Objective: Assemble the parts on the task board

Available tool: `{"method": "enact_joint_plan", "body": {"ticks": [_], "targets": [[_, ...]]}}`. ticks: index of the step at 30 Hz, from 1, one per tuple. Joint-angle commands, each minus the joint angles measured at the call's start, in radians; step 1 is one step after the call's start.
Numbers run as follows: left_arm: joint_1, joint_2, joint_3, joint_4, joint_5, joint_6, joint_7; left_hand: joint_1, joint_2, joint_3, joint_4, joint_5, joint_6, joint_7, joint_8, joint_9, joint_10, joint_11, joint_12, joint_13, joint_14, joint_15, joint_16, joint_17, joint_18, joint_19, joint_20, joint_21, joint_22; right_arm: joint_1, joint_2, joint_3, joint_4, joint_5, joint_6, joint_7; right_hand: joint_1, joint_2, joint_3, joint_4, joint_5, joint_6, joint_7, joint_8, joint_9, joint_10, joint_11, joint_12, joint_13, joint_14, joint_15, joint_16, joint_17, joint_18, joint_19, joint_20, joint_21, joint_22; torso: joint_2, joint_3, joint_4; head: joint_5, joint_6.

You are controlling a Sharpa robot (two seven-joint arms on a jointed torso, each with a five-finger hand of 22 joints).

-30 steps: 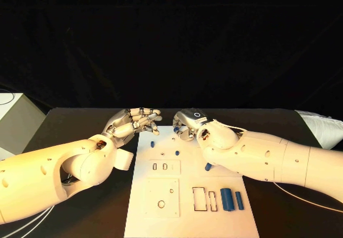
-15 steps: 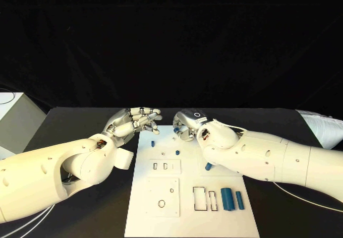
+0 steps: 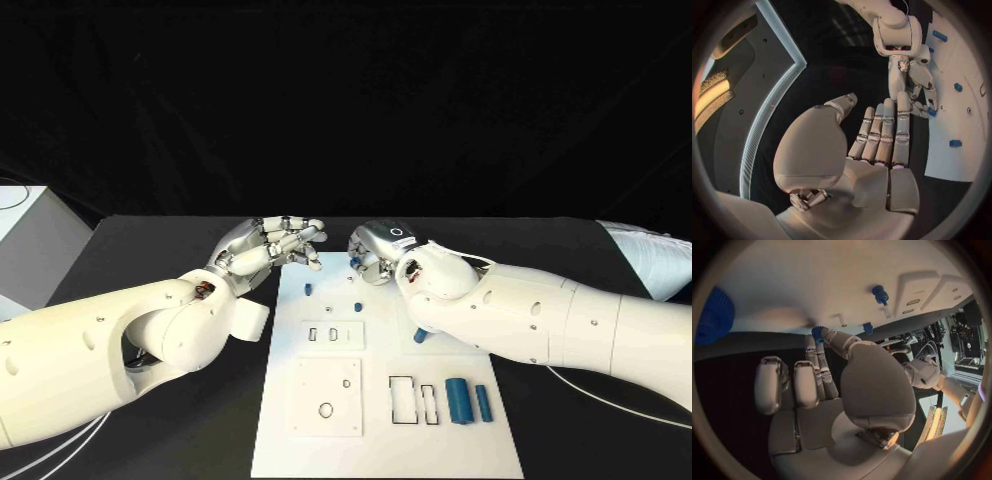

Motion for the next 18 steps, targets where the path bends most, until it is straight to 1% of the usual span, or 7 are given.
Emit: {"method": "enact_joint_plan", "body": {"ticks": [1, 3, 4, 7, 11, 13, 18], "targets": [[0.001, 0.001, 0.001, 0.001, 0.002, 0.015, 0.005, -0.001, 0.006, 0.002, -0.005, -0.004, -0.006, 0.03, 0.007, 0.001, -0.005, -0.001, 0.004, -0.001, -0.006, -0.003, 0.005, -0.001, 0.011, -0.007, -0.002, 0.007, 0.001, -0.001, 0.003, 0.0, -0.005, 0.013, 0.014, 0.023, -0.01, -0.01, 0.009, 0.002, -0.008, -0.022, 0.006, -0.011, -0.003, -0.03, 0.009, -0.006, -0.013, 0.008, 0.013, -0.015, -0.022, 0.012, -0.019, 0.005, -0.02, -0.024, 0.0, -0.0001, 0.0011, 0.002, -0.001], [0.001, 0.001, 0.001, 0.001, 0.002, 0.015, 0.005, -0.001, 0.006, 0.002, -0.005, -0.004, -0.006, 0.03, 0.007, 0.001, -0.005, -0.001, 0.004, -0.001, -0.006, -0.003, 0.005, -0.001, 0.011, -0.007, -0.002, 0.007, 0.001, -0.002, 0.004, 0.0, -0.007, 0.017, 0.012, 0.028, -0.013, -0.016, 0.012, 0.004, -0.008, -0.033, 0.012, -0.018, -0.004, -0.05, 0.016, -0.006, -0.02, 0.002, 0.018, -0.025, -0.044, 0.018, -0.032, 0.01, -0.039, -0.048, 0.0, -0.0001, 0.0011, 0.002, -0.001], [0.001, 0.001, 0.001, 0.001, 0.002, 0.015, 0.005, -0.001, 0.006, 0.002, -0.005, -0.004, -0.006, 0.03, 0.007, 0.001, -0.005, -0.001, 0.004, -0.001, -0.006, -0.003, 0.005, -0.001, 0.011, -0.007, -0.002, 0.007, 0.001, -0.002, 0.004, 0.0, -0.008, 0.019, 0.009, 0.03, -0.016, -0.022, 0.014, 0.005, -0.008, -0.043, 0.018, -0.025, -0.005, -0.075, 0.023, -0.006, -0.028, -0.007, 0.023, -0.042, -0.075, 0.025, -0.05, 0.015, -0.065, -0.081, 0.0, -0.0005, -0.0003, 0.003, -0.002], [0.001, 0.001, 0.001, 0.001, 0.003, 0.015, 0.005, -0.001, 0.006, 0.002, -0.005, -0.004, -0.006, 0.03, 0.007, 0.001, -0.005, -0.001, 0.004, -0.001, -0.006, -0.003, 0.005, -0.001, 0.011, -0.007, -0.002, 0.007, 0.001, -0.002, 0.003, 0.0, -0.009, 0.024, 0.001, 0.035, -0.017, -0.032, 0.009, 0.006, -0.009, -0.058, 0.024, -0.036, -0.008, -0.123, 0.032, -0.004, -0.045, -0.02, 0.031, -0.068, -0.121, 0.037, -0.08, 0.023, -0.111, -0.138, -0.001, -0.0006, -0.0012, 0.004, -0.003], [0.001, 0.0, 0.001, 0.0, 0.003, 0.015, 0.004, -0.001, 0.006, 0.002, -0.005, -0.004, -0.006, 0.03, 0.007, 0.001, -0.005, -0.001, 0.004, -0.001, -0.006, -0.003, 0.005, -0.001, 0.011, -0.007, -0.002, 0.007, 0.001, -0.002, -0.005, -0.001, 0.0, 0.027, -0.011, 0.04, -0.014, -0.037, -0.021, 0.006, -0.002, -0.086, 0.02, -0.057, -0.013, -0.167, 0.034, 0.0, -0.064, -0.029, 0.033, -0.091, -0.161, 0.05, -0.112, 0.027, -0.169, -0.203, -0.001, -0.0002, -0.0009, 0.004, -0.003], [0.001, -0.001, 0.001, 0.0, 0.003, 0.015, 0.004, -0.001, 0.006, 0.002, -0.005, -0.004, -0.006, 0.03, 0.007, 0.001, -0.005, -0.001, 0.004, -0.001, -0.006, -0.003, 0.005, -0.001, 0.011, -0.007, -0.002, 0.007, 0.001, -0.002, -0.013, -0.001, 0.009, 0.028, -0.019, 0.04, -0.011, -0.037, -0.046, 0.008, 0.015, -0.096, 0.019, -0.065, -0.014, -0.183, 0.033, 0.004, -0.071, -0.035, 0.033, -0.106, -0.185, 0.055, -0.123, 0.026, -0.194, -0.229, -0.001, 0.0, -0.0006, 0.004, -0.004], [0.001, -0.003, 0.001, -0.003, 0.003, 0.015, 0.005, -0.001, 0.006, 0.002, -0.005, -0.004, -0.006, 0.03, 0.007, 0.001, -0.005, -0.001, 0.004, -0.001, -0.006, -0.003, 0.005, -0.001, 0.011, -0.007, -0.002, 0.007, 0.001, -0.002, -0.063, 0.0, 0.062, 0.031, -0.044, 0.035, -0.001, -0.033, -0.095, 0.012, 0.022, -0.106, 0.013, -0.076, -0.015, -0.2, 0.03, 0.012, -0.079, -0.041, 0.03, -0.124, -0.213, 0.06, -0.131, 0.024, -0.222, -0.255, -0.003, 0.0012, -0.0026, 0.005, -0.001]]}}
